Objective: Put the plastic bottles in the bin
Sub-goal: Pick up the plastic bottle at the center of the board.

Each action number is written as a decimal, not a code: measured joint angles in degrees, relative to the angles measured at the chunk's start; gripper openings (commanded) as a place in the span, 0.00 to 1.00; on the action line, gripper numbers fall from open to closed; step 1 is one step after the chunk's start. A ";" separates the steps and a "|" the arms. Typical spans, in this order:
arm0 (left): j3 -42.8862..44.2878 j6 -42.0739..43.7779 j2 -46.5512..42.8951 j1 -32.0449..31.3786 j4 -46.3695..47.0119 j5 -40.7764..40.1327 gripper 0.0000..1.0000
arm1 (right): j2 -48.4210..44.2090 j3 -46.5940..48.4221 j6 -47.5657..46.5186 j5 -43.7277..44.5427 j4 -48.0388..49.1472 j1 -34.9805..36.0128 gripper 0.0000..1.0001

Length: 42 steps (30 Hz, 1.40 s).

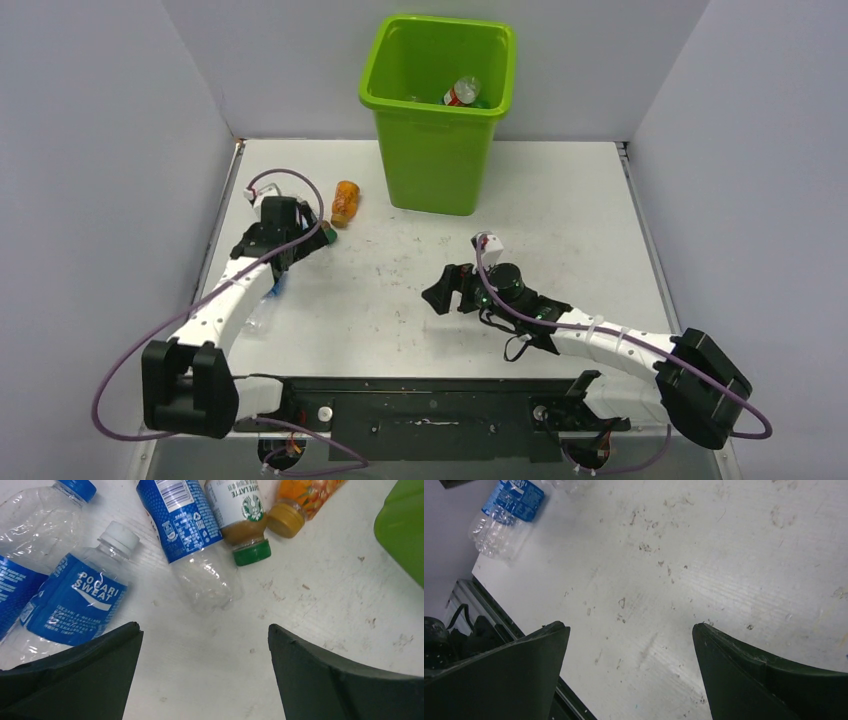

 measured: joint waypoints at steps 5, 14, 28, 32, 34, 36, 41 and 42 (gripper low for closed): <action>7.87 -8.72 9.77 1.88 -0.63 -2.01 0.96 | -0.66 -2.36 1.18 0.07 0.39 2.29 1.00; 14.05 -19.45 22.49 4.85 -2.47 -2.21 0.96 | -5.57 -3.61 1.01 1.49 0.04 2.95 1.00; 17.38 -24.87 30.80 5.09 -4.96 -2.60 0.79 | -4.98 -0.90 -0.37 1.62 -1.73 2.99 1.00; 16.81 -25.20 31.39 5.09 -4.70 -2.19 0.64 | -4.98 -0.87 -0.37 1.62 -2.14 2.99 1.00; 16.00 -25.33 31.39 5.09 -3.93 -1.90 0.57 | -4.98 -0.85 -0.37 1.62 -2.29 2.99 1.00; 15.21 -25.46 31.12 5.09 -2.91 -1.70 0.51 | -5.07 -0.85 -0.37 1.62 -2.62 2.99 1.00; 13.00 -25.44 29.24 5.07 -1.25 -0.46 0.42 | -6.69 -0.85 -0.37 1.81 -4.07 2.99 1.00; 12.26 -25.38 28.50 5.03 -1.25 -0.07 0.42 | -7.26 -0.85 -0.42 1.88 -4.28 2.99 1.00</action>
